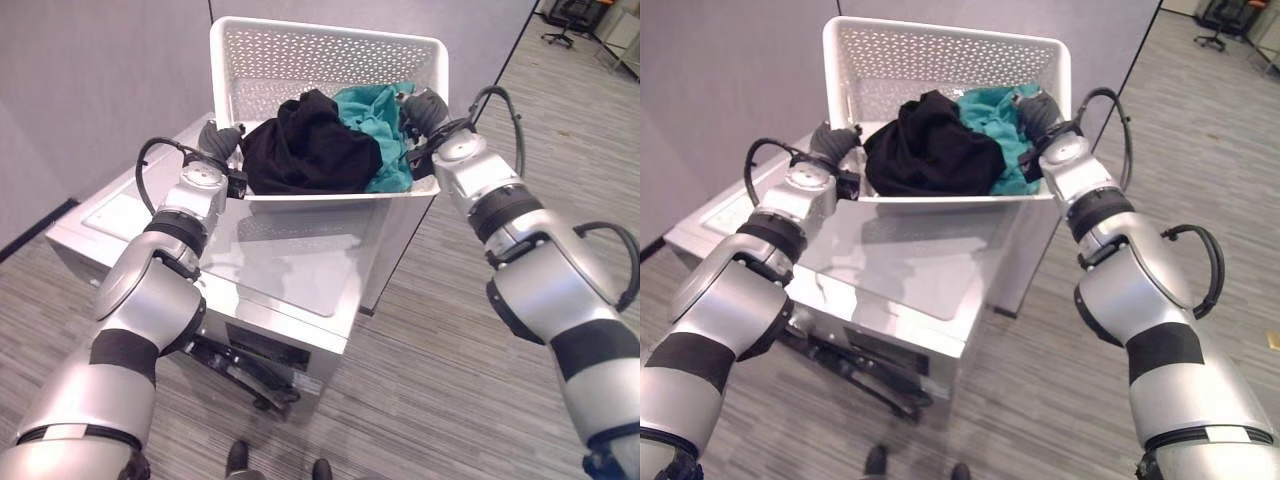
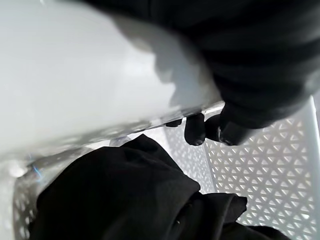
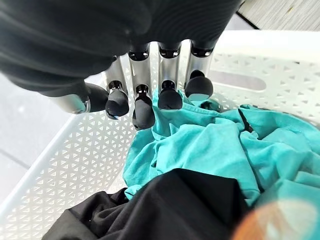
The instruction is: Grab the laundry basket,head to the washer,open it,put in the laundry and shut it.
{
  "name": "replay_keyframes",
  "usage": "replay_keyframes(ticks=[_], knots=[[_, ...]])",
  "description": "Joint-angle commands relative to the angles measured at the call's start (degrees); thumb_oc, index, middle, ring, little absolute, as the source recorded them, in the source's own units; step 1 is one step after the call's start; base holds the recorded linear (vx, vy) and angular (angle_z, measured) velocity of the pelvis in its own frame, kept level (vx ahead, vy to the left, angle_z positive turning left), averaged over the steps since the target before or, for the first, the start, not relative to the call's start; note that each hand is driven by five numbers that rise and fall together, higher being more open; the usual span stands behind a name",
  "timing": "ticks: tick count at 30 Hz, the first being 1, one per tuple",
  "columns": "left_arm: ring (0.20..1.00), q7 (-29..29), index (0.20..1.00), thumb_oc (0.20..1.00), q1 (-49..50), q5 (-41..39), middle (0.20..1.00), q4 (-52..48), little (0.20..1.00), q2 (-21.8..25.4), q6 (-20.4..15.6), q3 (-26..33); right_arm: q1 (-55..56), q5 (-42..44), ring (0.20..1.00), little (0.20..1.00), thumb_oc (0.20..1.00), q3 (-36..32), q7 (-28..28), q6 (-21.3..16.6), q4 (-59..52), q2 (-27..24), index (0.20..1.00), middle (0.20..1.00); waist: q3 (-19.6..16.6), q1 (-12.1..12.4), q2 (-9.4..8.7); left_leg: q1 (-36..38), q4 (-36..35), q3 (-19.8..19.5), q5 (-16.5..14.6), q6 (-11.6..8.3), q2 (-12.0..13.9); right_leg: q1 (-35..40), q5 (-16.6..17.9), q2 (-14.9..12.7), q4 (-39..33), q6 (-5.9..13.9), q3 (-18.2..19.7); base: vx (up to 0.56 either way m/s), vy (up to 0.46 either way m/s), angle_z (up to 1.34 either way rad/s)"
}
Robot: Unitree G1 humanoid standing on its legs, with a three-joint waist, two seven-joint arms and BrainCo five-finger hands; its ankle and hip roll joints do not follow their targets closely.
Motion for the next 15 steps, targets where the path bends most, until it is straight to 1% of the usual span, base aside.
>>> replay_keyframes(ticks=[1,2,4,5,6,7,10,12,13,15], knots=[[0.398,0.5,0.398,0.398,-11.9,0.9,0.398,4.1,0.398,1.5,-5.6,-1.2,-5.4,-2.5,0.200,0.200,0.200,3.9,0.6,-1.4,5.4,-0.6,0.200,0.200,-5.3,4.5,2.11,4.6,1.4,1.4,-7.7,1.19,0.6,-2.9,-6.0,-8.1,5.5,7.01,0.3,0.06,0.091,0.20],[1.000,0.1,1.000,1.000,-12.7,1.8,1.000,4.6,1.000,2.3,-5.3,-2.4,-6.0,-3.1,0.200,0.200,0.200,4.3,0.8,-1.2,6.3,-0.8,0.200,0.200,-5.9,4.6,2.15,5.3,1.1,1.5,-8.1,1.39,0.4,-2.8,-5.8,-8.5,5.3,7.29,0.4,0.05,0.081,0.19],[1.000,-0.4,1.000,1.000,-13.5,2.7,1.000,4.7,1.000,3.0,-5.0,-3.4,-6.8,-4.1,0.200,0.200,0.200,4.9,1.4,-1.0,7.2,-1.3,0.200,0.200,-6.4,4.5,2.12,6.2,0.6,1.7,-8.5,1.51,0.4,-2.5,-5.8,-8.7,5.1,7.59,0.5,0.05,0.060,0.17],[1.000,-0.4,1.000,1.000,-13.5,2.6,1.000,4.7,1.000,3.0,-5.0,-3.4,-6.8,-4.1,0.285,0.285,0.285,5.0,1.4,-1.0,7.2,-1.3,0.285,0.285,-6.3,4.6,2.12,6.2,0.6,1.8,-8.5,1.51,0.4,-2.4,-5.8,-8.7,5.1,7.60,0.5,0.03,0.047,0.17],[1.000,-0.5,1.000,1.000,-13.9,3.3,1.000,4.9,1.000,3.1,-5.0,-3.9,-7.5,-4.6,0.523,0.523,0.523,5.1,1.4,-1.0,8.0,-1.4,0.523,0.523,-6.5,4.5,2.19,6.6,0.4,1.9,-8.6,1.55,0.4,-2.4,-5.8,-8.8,5.0,7.73,0.5,0.01,0.032,0.13],[1.000,-0.7,1.000,1.000,-14.0,3.7,1.000,5.0,1.000,3.2,-4.8,-4.1,-7.9,-4.9,1.000,1.000,1.000,5.4,1.5,-0.9,8.5,-1.5,1.000,1.000,-6.6,4.5,2.19,6.8,0.3,1.9,-8.7,1.61,0.5,-2.5,-5.8,-8.8,5.0,7.81,0.4,0.02,0.036,0.07],[1.000,-3.2,1.000,1.000,-14.2,5.5,1.000,5.6,1.000,3.5,-3.8,-6.9,-8.7,-4.8,1.000,1.000,1.000,6.1,2.1,-0.8,9.3,-2.0,1.000,1.000,-6.9,4.4,2.34,7.3,0.0,2.1,-8.9,1.59,0.7,-2.4,-5.8,-8.9,5.0,7.99,0.3,0.00,0.000,0.00],[1.000,-5.1,1.000,1.000,-14.8,8.6,1.000,6.3,1.000,4.2,-3.2,-9.5,-9.5,-5.2,1.000,1.000,1.000,6.7,2.8,-0.8,10.2,-2.4,1.000,1.000,-7.1,4.4,2.52,7.5,-0.3,2.2,-8.8,1.56,0.8,-2.3,-5.8,-8.9,4.9,8.10,0.3,0.00,0.000,0.00],[1.000,-5.2,1.000,1.000,-14.8,8.6,1.000,6.4,1.000,4.2,-3.2,-9.5,-9.5,-5.2,1.000,1.000,1.000,6.7,2.8,-0.8,10.2,-2.4,1.000,1.000,-7.1,4.3,2.50,7.5,-0.3,2.2,-8.8,1.56,0.8,-2.2,-5.8,-8.9,4.9,8.10,0.3,0.00,0.000,0.00],[1.000,-9.4,1.000,1.000,-16.8,18.4,1.000,7.7,1.000,6.3,-1.9,-16.6,-11.4,-5.4,1.000,1.000,1.000,8.2,4.0,-1.1,11.1,-3.5,1.000,1.000,-7.5,4.3,2.84,7.7,-0.5,2.4,-8.8,1.49,1.0,-2.3,-5.8,-8.9,5.0,8.37,0.1,0.00,0.000,0.00]])
